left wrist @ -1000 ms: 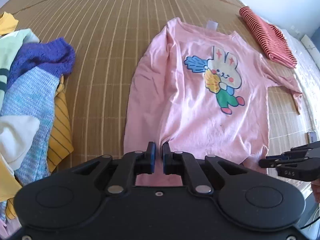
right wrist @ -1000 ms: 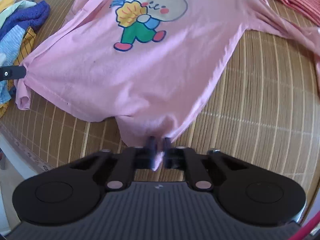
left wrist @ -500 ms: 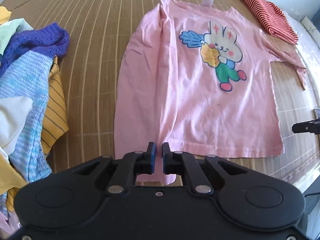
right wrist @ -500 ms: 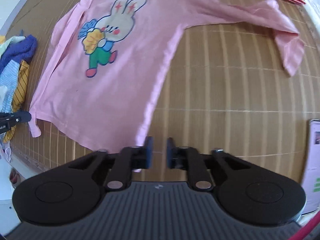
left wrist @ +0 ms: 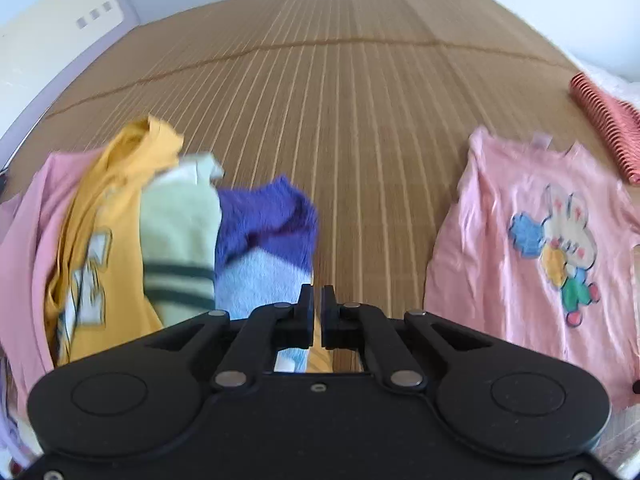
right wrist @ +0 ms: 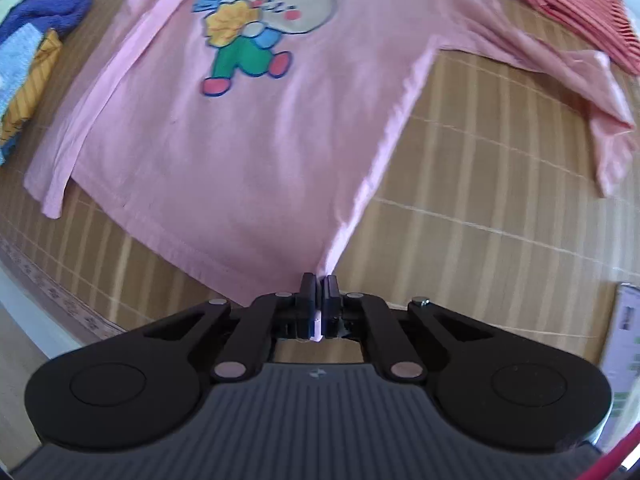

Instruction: Fold clothes

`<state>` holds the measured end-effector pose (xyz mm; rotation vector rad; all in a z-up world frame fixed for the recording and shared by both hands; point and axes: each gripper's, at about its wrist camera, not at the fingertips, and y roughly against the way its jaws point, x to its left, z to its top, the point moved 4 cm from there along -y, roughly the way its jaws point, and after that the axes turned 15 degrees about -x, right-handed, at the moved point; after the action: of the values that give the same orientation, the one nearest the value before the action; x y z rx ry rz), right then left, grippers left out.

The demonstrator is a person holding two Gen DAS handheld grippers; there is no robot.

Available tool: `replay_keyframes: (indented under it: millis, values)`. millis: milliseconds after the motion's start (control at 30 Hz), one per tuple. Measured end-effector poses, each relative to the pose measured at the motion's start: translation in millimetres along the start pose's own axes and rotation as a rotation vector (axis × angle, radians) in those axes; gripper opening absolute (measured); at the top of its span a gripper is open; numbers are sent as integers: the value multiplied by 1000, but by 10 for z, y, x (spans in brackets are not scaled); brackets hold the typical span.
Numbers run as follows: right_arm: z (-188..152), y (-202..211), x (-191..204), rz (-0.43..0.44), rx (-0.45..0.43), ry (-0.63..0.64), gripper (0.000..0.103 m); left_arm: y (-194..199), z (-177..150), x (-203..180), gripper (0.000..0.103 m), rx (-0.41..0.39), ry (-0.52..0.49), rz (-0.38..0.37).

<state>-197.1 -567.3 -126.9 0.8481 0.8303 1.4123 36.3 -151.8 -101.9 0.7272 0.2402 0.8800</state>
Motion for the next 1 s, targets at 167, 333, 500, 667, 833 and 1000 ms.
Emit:
replay_keyframes:
  millis: [167,333,500,667,833,1000]
  values:
    - [-28,80,-325,-138,36,79,3,-40,-275,-553,6,85,-39,-174]
    - [-75,123,-611,-198,63,52,4,-25,-686,-1417,28,185,-32,-342]
    - [17,216,-574,-242,24,42,14,-137,-998,-2014,33,270,-15,-374]
    - [132,271,-324,-107,-34,21,28,-278,-1114,-2212,41,267,-90,-312]
    - [121,45,6,8,4,-5,31,-345,-1065,-2078,5,245,-102,-315]
    - [60,-183,-5,4,63,-51,31,-290,-900,-1630,3,202,-100,-247]
